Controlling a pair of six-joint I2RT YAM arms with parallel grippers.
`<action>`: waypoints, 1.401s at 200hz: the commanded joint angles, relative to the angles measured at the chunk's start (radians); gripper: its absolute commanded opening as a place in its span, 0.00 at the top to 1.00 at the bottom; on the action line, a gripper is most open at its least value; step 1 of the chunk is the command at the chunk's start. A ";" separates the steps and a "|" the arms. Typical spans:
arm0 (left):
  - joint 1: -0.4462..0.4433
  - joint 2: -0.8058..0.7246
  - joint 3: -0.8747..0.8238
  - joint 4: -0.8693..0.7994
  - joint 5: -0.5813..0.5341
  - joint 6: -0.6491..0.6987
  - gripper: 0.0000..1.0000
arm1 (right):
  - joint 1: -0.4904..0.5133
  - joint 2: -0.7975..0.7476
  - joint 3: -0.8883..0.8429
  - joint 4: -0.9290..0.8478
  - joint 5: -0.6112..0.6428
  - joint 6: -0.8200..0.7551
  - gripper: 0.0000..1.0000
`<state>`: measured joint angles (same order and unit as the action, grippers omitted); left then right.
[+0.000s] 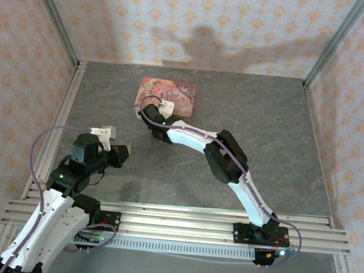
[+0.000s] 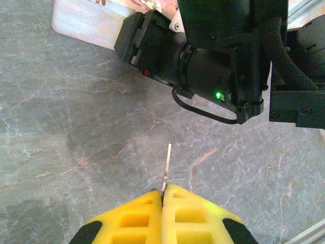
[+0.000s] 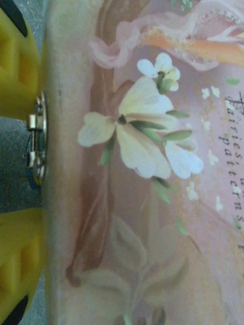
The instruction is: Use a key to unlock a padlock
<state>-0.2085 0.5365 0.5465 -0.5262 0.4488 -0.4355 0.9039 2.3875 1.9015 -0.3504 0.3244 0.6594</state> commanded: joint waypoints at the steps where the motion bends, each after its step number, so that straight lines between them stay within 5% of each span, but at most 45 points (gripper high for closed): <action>1: 0.008 -0.009 -0.010 0.028 0.017 0.021 1.00 | -0.023 0.037 0.036 -0.004 0.019 -0.011 0.59; 56: 0.009 0.001 -0.010 0.029 0.021 0.025 1.00 | -0.035 0.005 -0.002 0.024 -0.029 -0.069 0.87; 117: 0.009 -0.005 -0.032 0.059 0.034 0.033 1.00 | -0.049 -0.106 -0.101 0.017 -0.174 -0.152 1.00; 222: 0.009 0.054 -0.196 0.396 0.193 -0.001 1.00 | -0.106 -0.303 -0.266 -0.008 -0.595 -0.229 1.00; 280: 0.008 0.247 -0.268 0.696 0.260 -0.027 1.00 | -0.146 -0.378 -0.357 0.037 -0.744 -0.189 1.00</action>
<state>-0.2085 0.7116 0.3008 -0.0452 0.6510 -0.4366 0.7746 2.0872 1.5677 -0.3592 -0.3264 0.4515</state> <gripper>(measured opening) 0.052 0.124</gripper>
